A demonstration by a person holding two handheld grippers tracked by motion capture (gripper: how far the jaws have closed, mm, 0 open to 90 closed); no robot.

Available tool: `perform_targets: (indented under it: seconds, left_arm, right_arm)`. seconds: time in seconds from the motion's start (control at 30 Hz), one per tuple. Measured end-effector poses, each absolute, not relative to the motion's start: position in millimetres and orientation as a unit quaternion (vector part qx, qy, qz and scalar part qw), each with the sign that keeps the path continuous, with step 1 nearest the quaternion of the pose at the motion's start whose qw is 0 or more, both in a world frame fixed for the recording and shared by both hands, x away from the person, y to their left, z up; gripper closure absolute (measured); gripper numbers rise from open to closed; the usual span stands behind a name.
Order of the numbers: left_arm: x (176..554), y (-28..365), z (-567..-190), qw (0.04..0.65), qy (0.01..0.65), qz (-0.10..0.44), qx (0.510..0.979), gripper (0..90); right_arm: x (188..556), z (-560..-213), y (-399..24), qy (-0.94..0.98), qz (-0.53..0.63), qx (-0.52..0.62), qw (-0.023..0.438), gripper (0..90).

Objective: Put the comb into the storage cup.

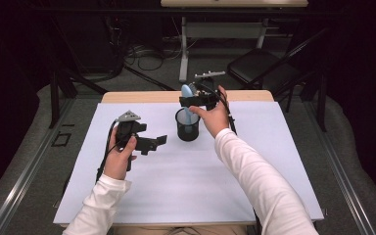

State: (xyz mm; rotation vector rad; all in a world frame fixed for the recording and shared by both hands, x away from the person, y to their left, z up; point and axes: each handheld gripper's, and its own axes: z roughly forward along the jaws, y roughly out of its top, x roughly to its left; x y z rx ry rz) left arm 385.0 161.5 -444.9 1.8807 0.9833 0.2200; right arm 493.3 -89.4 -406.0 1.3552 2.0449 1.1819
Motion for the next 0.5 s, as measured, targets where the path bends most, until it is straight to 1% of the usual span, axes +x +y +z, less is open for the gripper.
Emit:
perform_targets:
  seconds: [0.1,0.5]
  left_arm:
    - [384.6,161.2,-445.0,0.482,0.403,0.091,0.773,0.5]
    - [384.9,160.8,-445.7,0.481,0.401,0.091,0.774,0.5]
  right_arm:
    - [491.5,-404.9,-88.8,0.736,0.421,0.482,0.221,0.0]
    - [489.2,-403.1,-92.2,0.733,0.424,0.483,0.226,0.0]
